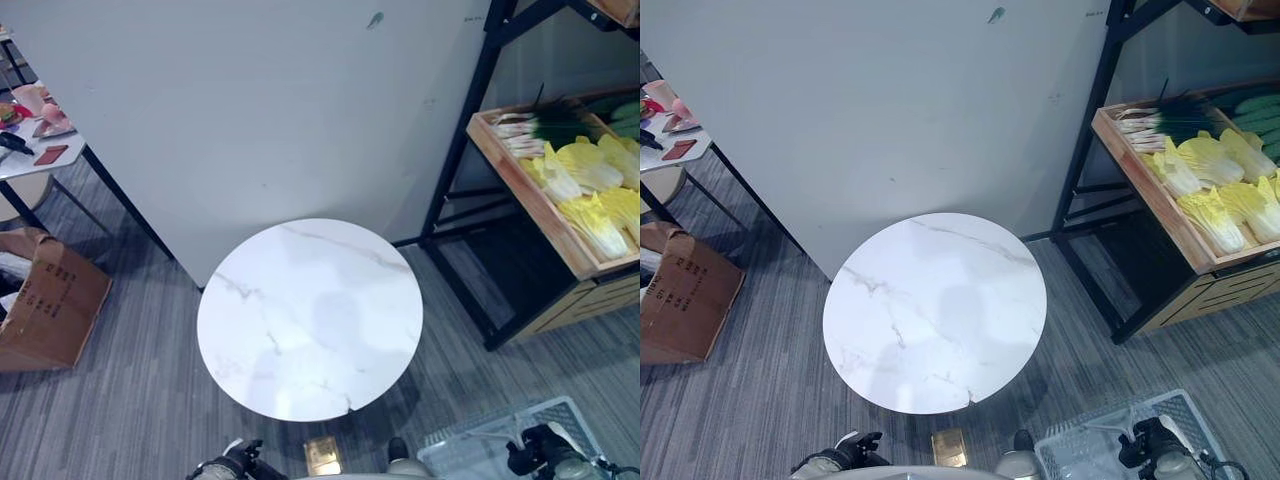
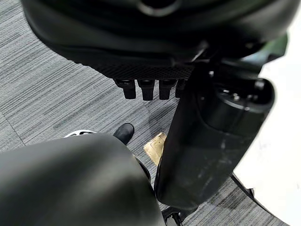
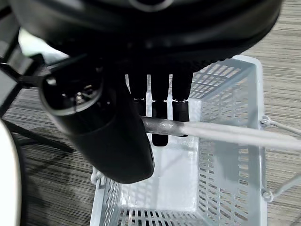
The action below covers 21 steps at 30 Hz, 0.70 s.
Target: Get the vegetables into the basket
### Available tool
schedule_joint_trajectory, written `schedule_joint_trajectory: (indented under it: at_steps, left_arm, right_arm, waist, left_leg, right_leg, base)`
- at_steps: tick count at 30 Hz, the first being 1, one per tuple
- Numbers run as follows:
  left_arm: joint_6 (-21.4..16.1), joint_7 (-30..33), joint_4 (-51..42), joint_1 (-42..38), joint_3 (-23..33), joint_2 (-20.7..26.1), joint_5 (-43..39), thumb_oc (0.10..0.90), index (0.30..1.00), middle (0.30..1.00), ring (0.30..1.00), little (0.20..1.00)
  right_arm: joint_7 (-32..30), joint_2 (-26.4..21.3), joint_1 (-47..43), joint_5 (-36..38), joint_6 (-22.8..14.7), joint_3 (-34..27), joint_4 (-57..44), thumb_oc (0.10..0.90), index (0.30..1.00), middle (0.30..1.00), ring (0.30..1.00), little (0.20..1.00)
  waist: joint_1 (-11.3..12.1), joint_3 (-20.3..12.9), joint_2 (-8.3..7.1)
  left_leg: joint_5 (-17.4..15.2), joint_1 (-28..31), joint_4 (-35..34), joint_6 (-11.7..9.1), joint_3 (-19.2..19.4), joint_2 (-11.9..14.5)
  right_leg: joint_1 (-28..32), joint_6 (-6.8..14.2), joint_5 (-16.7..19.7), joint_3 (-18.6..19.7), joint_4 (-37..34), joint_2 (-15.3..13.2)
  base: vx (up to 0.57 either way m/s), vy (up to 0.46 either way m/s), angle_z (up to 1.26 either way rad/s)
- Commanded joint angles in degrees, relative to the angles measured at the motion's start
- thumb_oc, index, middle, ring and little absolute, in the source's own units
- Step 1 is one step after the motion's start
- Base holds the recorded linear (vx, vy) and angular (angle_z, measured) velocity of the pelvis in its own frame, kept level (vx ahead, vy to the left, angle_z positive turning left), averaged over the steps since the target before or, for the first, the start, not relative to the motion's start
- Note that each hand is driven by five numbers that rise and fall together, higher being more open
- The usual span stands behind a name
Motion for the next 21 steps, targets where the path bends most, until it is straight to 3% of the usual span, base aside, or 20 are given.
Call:
schedule_joint_trajectory:
  at_steps: [1,14,21]
  left_arm:
    - [-0.25,-0.21,2.40,-2.08,-1.06,3.06,1.57,0.900,1.000,1.000,1.000,1.000]
    - [-0.83,0.57,2.02,-2.27,-1.71,3.13,2.22,0.900,1.000,1.000,1.000,1.000]
    - [-1.21,1.20,1.44,-3.14,-1.70,3.97,2.34,0.900,1.000,1.000,1.000,1.000]
  right_arm:
    - [-1.06,-1.37,-6.70,2.86,-1.95,-1.19,1.12,0.400,0.300,0.300,0.300,0.300]
    - [-1.01,0.60,-7.68,2.53,-1.90,0.70,-1.62,0.400,0.300,0.300,0.300,0.300]
    - [-0.05,1.02,-10.12,-1.09,-1.53,4.36,-4.18,0.400,0.300,0.300,0.300,0.300]
  waist:
    - [0.38,-0.33,-3.64]
    - [0.10,0.81,-4.29]
    - [-0.04,3.52,-6.50]
  left_leg:
    - [-1.02,1.42,0.34,-1.23,-0.52,-1.95]
    - [-1.20,0.16,0.34,-0.54,-0.15,-3.06]
    - [-1.07,-2.68,0.34,-0.09,2.28,-3.94]
  right_leg:
    - [-0.05,2.63,2.41,1.99,2.82,0.31]
    - [-2.07,3.81,4.60,3.18,2.86,-0.80]
    - [-7.75,6.32,10.90,4.91,4.14,-2.06]
  base:
    - [0.00,0.000,0.00]
    - [-0.02,0.043,-0.03]
    - [-0.11,0.085,-0.15]
